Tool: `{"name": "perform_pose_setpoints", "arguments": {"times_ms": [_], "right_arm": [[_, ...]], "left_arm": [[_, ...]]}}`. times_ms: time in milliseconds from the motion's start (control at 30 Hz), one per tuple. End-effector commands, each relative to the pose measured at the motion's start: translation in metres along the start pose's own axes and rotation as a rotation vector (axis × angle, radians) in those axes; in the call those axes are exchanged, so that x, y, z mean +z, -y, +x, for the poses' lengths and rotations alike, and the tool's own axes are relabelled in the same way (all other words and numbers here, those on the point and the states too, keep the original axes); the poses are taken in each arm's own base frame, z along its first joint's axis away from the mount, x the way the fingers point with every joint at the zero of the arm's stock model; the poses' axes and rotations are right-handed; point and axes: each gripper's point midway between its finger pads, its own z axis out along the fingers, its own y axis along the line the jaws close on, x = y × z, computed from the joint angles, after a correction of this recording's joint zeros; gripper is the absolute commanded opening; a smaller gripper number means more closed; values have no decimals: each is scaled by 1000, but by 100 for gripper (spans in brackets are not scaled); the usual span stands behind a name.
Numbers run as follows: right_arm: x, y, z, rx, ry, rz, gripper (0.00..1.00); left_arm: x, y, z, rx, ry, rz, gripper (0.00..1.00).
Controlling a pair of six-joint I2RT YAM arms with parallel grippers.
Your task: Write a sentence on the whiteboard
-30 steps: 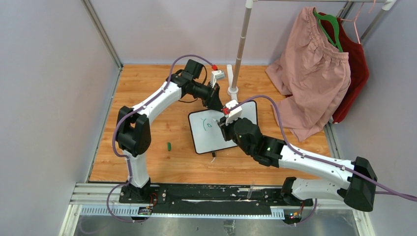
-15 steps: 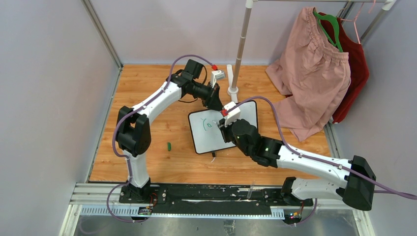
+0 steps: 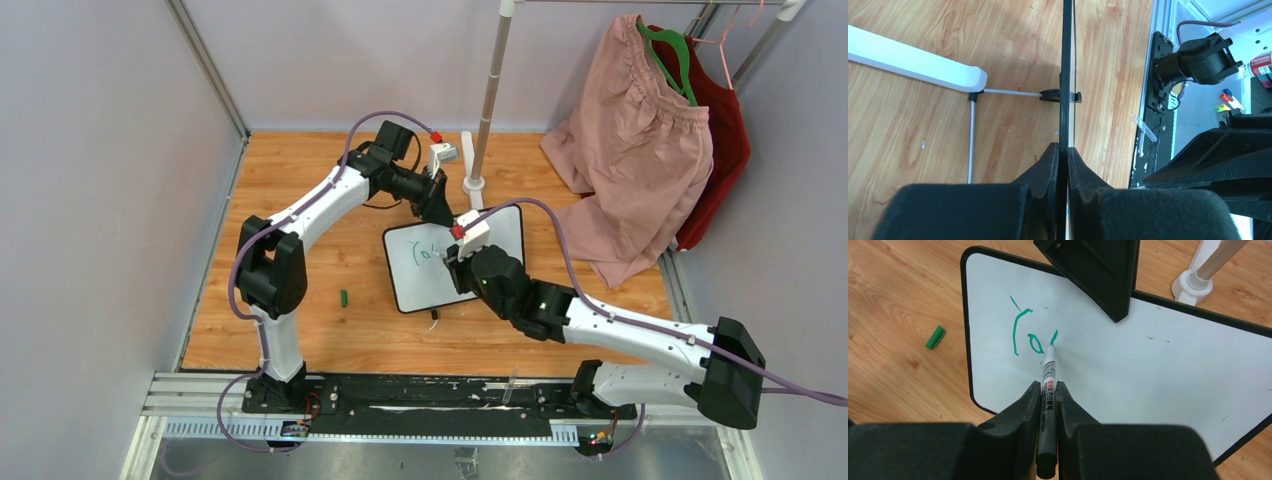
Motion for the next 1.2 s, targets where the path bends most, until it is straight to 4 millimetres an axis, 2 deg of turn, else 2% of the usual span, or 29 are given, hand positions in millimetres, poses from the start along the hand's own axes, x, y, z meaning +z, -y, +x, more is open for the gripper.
{"name": "perform_pose_setpoints", "arguments": {"times_ms": [0,367,933,1167], "right_arm": [[-3,11,21,-5,-56,36,0],[-11,24,27,-15,-61,83,0],[-8,38,0,-20,-19,121,0],[-5,38,-7,-16,-7,117,0]], "left_arm": [[-4,9,-1,10,2,-5,0],[-5,11,-1,11,3,-4,0],[-6,15,0,18,6,-6,0],[-6,15,0,17,6,-4,0]]}}
